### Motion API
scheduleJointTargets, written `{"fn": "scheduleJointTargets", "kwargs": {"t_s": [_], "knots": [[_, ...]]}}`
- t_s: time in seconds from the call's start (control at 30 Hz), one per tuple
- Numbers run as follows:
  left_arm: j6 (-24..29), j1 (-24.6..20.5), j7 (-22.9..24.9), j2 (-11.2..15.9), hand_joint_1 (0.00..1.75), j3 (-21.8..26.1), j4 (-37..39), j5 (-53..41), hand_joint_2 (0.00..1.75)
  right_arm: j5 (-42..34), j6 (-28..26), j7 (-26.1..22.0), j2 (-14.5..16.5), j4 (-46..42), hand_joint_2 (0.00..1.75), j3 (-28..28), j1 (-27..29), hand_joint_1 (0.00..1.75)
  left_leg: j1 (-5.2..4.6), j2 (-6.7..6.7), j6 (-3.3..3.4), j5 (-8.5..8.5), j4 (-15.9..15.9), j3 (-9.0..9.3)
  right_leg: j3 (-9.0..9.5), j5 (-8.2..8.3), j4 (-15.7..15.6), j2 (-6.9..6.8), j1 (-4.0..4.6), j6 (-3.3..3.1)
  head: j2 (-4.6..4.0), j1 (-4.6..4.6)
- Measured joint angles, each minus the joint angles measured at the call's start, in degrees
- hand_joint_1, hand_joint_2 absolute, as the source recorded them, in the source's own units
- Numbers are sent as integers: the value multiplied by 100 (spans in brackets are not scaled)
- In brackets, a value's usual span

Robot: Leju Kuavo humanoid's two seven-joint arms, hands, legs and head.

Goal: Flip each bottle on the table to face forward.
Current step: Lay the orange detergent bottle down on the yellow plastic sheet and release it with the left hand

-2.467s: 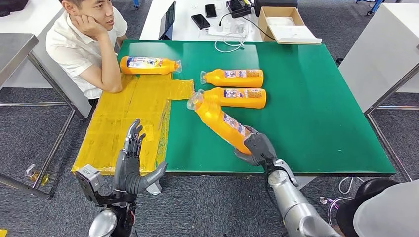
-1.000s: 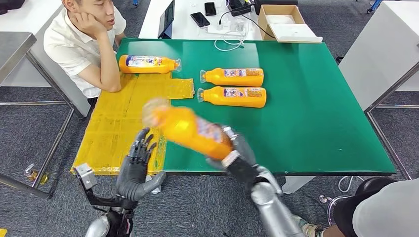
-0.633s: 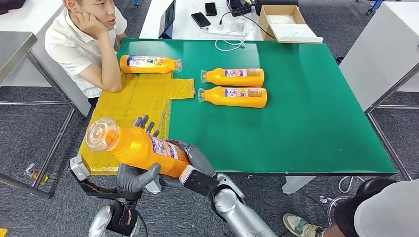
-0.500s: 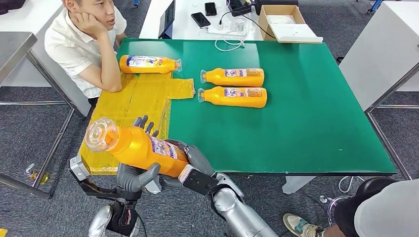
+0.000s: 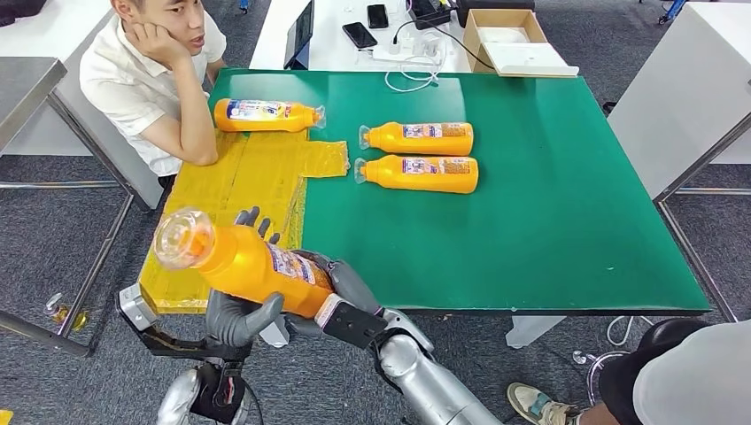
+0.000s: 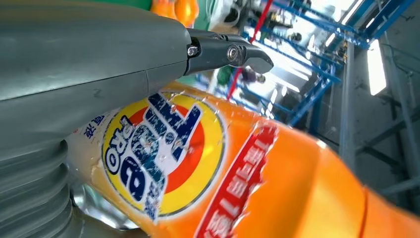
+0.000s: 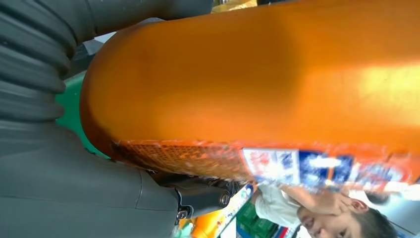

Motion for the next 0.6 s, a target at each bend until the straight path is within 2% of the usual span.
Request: {"fn": "scheduleJointTargets", "kwargs": {"t_s": [0.27,0.6], "knots": [[406,-39,-336,43,175,-103,16,-985,175,0,-57,54,-20,85,175,120,4,175,-1,0,0,0,0,0,-1,0,-1,0,0,0,0,0],[529,-129,-317,122,175,-179,62,-1176,175,-4,-112,60,-43,120,175,141,94,175,0,2,0,0,0,0,-1,0,0,0,0,0,0,0]]}}
